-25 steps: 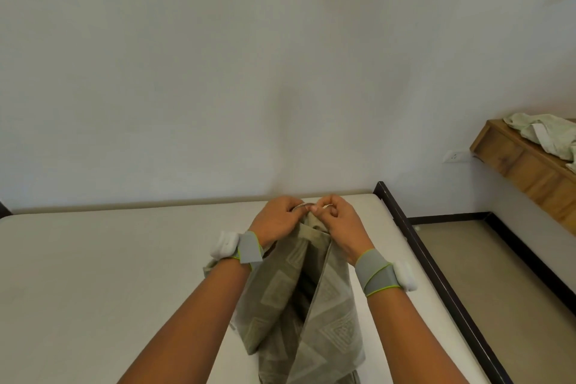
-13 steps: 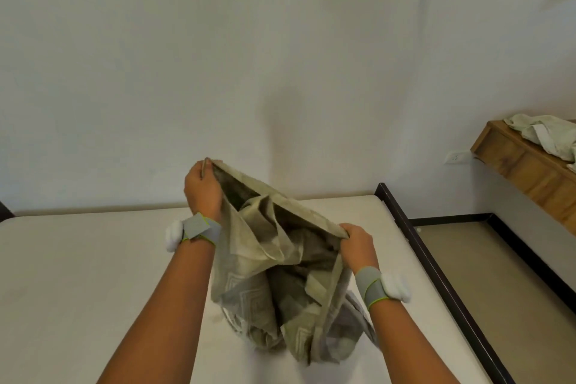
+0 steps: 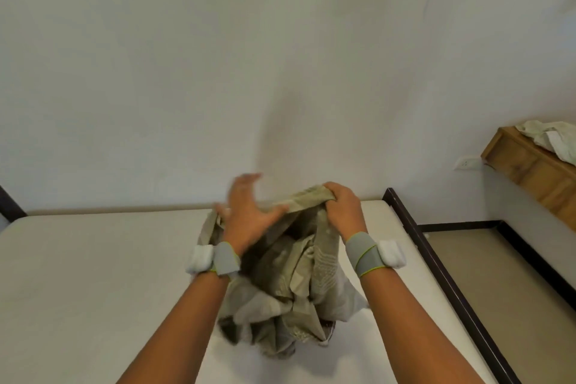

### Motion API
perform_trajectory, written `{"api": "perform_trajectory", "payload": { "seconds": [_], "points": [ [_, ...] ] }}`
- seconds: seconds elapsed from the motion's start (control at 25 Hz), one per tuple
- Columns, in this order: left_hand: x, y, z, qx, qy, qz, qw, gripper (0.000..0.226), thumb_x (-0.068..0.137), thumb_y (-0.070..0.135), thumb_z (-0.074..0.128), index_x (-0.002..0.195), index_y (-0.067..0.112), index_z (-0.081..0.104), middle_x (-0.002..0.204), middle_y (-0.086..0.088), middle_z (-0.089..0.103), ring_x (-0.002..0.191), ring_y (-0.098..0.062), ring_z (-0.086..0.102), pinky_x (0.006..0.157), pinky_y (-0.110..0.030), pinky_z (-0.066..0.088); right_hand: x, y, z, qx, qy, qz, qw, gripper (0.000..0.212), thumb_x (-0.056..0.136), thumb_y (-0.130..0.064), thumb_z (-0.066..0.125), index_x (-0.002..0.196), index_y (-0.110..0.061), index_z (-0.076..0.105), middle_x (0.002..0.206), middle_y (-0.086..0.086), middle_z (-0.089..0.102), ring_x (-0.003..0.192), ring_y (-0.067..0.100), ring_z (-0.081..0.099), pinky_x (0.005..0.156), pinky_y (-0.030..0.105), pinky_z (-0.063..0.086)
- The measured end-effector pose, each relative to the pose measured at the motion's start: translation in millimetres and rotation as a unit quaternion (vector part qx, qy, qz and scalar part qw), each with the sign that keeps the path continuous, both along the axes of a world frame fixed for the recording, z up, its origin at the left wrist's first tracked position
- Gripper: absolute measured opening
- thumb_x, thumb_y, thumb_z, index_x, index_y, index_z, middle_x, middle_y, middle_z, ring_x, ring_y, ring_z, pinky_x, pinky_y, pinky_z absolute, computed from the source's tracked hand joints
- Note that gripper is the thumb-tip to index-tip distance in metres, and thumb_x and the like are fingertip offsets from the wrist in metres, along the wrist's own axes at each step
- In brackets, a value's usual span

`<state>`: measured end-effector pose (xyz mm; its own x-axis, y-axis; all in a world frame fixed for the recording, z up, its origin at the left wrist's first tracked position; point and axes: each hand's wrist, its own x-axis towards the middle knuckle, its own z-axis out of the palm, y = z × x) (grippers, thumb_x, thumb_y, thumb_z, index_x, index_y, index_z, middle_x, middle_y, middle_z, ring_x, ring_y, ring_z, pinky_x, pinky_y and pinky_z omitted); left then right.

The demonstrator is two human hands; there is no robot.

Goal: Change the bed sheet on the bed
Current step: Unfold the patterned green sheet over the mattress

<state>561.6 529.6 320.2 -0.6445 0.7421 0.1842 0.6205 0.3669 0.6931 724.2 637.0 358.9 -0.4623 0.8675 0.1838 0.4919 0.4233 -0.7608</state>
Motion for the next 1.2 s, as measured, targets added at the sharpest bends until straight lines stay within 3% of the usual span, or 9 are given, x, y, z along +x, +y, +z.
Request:
{"api": "perform_trajectory", "payload": {
  "seconds": [0.08,0.16,0.36,0.44,0.52,0.68,0.84,1.04,1.2],
  "points": [
    [27.0,9.5,4.9,-0.068,-0.008,-0.162,0.984,0.062,0.068,0.060,0.059,0.126,0.042,0.047,0.126,0.017,0.055,0.121,-0.004,0.046,0.114,-0.050,0.016,-13.7,-9.7,10.5,-0.008,0.013,0.039,0.999,0.029,0.077,0.003,0.051,0.094,-0.011,0.070,0.088,0.007,0.069,0.085,0.020,0.061,0.073,0.021,0.043],
    [26.7,15.1,13.3,-0.020,-0.073,-0.151,0.986,0.044,0.071,0.032,0.053,0.113,0.030,0.064,0.112,0.000,0.070,0.110,-0.021,0.062,0.099,-0.041,0.045,-15.6,-14.2,9.3,-0.022,0.005,0.054,0.998,0.013,0.078,-0.009,0.062,0.089,-0.015,0.067,0.074,-0.001,0.060,0.071,0.011,0.055,0.064,0.022,0.040],
    [2.9,11.8,36.1,0.204,-0.143,0.010,0.968,0.038,0.084,-0.010,0.044,0.110,0.005,0.068,0.108,-0.006,0.067,0.109,-0.029,0.062,0.087,-0.015,0.043,14.7,-6.9,-60.7,-0.093,-0.217,0.052,0.970,0.028,0.086,-0.014,0.056,0.112,-0.014,0.065,0.116,0.020,0.061,0.115,0.035,0.053,0.093,0.034,0.044],
    [-19.6,7.8,43.3,0.259,-0.173,0.065,0.948,0.032,0.086,-0.006,0.046,0.097,0.012,0.071,0.096,-0.005,0.069,0.099,-0.030,0.065,0.074,-0.013,0.047,18.3,6.8,-53.8,-0.117,-0.145,-0.026,0.982,0.030,0.092,-0.008,0.046,0.117,-0.010,0.063,0.127,0.017,0.059,0.122,0.035,0.051,0.099,0.032,0.039],
    [-49.1,5.2,38.9,0.163,-0.160,0.100,0.968,0.020,0.086,0.014,0.055,0.100,0.018,0.068,0.102,-0.010,0.069,0.101,-0.032,0.063,0.077,-0.023,0.046,7.4,20.8,-19.7,-0.062,-0.047,-0.060,0.995,0.032,0.094,-0.003,0.042,0.121,-0.007,0.059,0.127,0.015,0.059,0.121,0.029,0.052,0.097,0.027,0.036],
    [-34.8,9.8,38.0,-0.049,-0.045,-0.116,0.991,0.093,0.048,0.064,0.069,0.133,0.036,0.043,0.127,0.002,0.054,0.120,-0.020,0.050,0.106,-0.047,0.034,-35.2,-3.2,32.7,0.016,-0.011,0.078,0.997,0.018,0.089,-0.007,0.050,0.084,-0.022,0.059,0.090,0.002,0.060,0.088,0.017,0.053,0.075,0.029,0.039],
    [-2.8,21.9,46.4,0.027,-0.094,-0.178,0.979,0.029,0.065,0.037,0.055,0.090,0.029,0.069,0.089,0.001,0.073,0.092,-0.020,0.068,0.086,-0.045,0.052,-35.2,-17.1,22.5,-0.042,0.037,0.110,0.992,0.014,0.081,-0.025,0.071,0.084,-0.022,0.058,0.081,-0.001,0.059,0.079,0.015,0.055,0.068,0.026,0.044],
    [-38.2,13.9,50.4,0.231,-0.183,0.037,0.955,0.015,0.072,0.027,0.058,0.073,0.015,0.066,0.071,-0.003,0.069,0.070,-0.015,0.060,0.073,-0.040,0.053,11.1,6.9,-37.7,-0.074,-0.239,0.087,0.964,0.030,0.086,-0.036,0.065,0.105,-0.012,0.064,0.101,0.006,0.057,0.100,0.027,0.056,0.091,0.038,0.045],
    [-38.3,9.7,43.3,0.020,-0.078,-0.014,0.997,0.036,0.065,0.050,0.067,0.094,0.028,0.066,0.096,-0.003,0.063,0.095,-0.022,0.061,0.083,-0.040,0.050,4.8,10.4,-29.4,-0.103,0.050,-0.069,0.991,0.016,0.099,-0.017,0.041,0.092,-0.008,0.052,0.087,0.009,0.056,0.085,0.025,0.053,0.076,0.035,0.040]
  ]
}}
